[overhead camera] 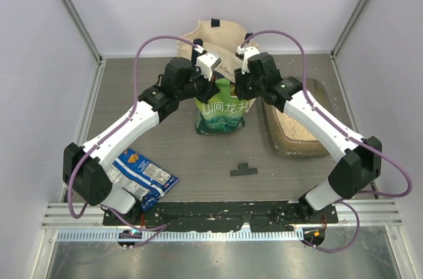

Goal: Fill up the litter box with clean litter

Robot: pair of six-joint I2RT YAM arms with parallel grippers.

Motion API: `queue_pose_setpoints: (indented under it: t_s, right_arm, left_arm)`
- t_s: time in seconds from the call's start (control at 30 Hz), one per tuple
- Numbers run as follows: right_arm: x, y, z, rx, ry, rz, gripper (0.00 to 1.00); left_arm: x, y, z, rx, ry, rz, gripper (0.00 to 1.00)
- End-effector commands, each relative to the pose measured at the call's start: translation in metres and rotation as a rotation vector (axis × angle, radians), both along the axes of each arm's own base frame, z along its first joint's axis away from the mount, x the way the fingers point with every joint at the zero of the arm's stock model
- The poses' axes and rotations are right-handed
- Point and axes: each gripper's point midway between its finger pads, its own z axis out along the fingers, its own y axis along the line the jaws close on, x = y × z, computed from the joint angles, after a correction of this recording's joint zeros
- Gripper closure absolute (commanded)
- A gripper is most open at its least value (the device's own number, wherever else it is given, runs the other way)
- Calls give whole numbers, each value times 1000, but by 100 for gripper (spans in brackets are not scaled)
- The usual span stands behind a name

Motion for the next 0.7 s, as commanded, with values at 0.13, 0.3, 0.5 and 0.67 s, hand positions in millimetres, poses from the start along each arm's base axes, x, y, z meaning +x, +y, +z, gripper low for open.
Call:
queue_pose_setpoints:
  t_s: [0.13, 0.3, 0.5, 0.67]
  right_arm:
    - [-35, -9, -83, -66, 207, 56, 99]
    - [-57, 28, -78, 52, 241, 312, 99]
    - [-74, 43, -82, 104, 302, 457, 99]
    - [-78, 43, -80, 175, 347, 457, 99]
  left_arm:
    - [2, -3, 121, -232, -286, -8, 100]
    - [5, -2, 120, -218, -302, 2, 100]
    - [8, -3, 124, -210, -323, -1, 100]
    - [10, -3, 126, -200, -340, 0, 100]
